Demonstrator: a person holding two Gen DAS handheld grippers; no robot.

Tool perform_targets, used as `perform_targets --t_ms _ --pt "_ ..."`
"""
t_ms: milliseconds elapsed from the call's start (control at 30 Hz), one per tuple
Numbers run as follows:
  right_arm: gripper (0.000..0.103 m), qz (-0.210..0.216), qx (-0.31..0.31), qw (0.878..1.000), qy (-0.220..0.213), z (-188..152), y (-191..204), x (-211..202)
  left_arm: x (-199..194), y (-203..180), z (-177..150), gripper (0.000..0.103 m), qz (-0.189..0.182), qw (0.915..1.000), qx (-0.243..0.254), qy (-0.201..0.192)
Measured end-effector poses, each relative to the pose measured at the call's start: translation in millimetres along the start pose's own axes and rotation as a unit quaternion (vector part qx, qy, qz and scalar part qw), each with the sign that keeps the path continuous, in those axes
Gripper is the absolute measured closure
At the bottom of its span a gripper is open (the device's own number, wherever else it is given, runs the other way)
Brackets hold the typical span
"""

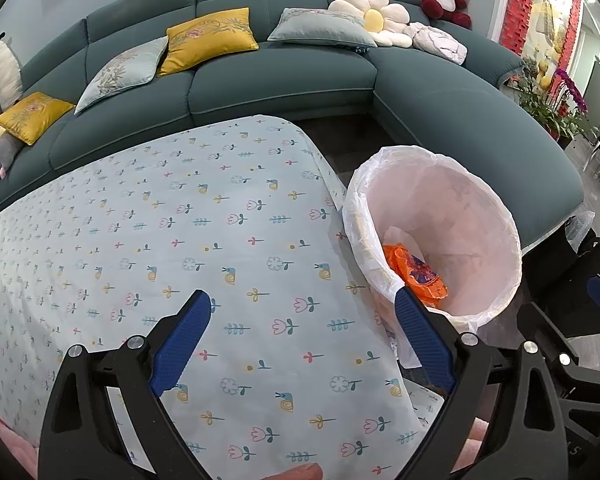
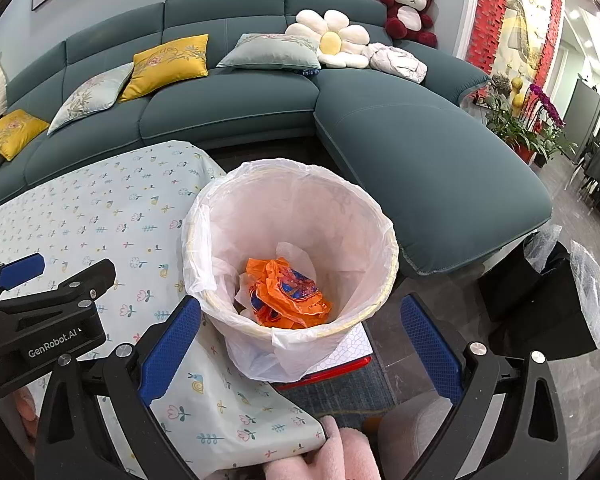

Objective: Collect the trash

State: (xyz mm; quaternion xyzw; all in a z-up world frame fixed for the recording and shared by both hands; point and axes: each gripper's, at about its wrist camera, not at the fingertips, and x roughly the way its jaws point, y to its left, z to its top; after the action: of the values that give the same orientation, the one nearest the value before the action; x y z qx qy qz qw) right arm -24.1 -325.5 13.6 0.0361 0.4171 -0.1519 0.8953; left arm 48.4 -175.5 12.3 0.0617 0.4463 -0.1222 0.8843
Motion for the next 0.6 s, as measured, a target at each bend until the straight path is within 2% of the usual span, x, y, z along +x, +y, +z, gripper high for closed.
perform_targets --t_ms 600 --pt "0.007 0.000 0.002 1.000 0.001 -0.6 -0.7 0.4 -1.0 -1.3 0.2 0.014 0.001 1.0000 0.003 0.000"
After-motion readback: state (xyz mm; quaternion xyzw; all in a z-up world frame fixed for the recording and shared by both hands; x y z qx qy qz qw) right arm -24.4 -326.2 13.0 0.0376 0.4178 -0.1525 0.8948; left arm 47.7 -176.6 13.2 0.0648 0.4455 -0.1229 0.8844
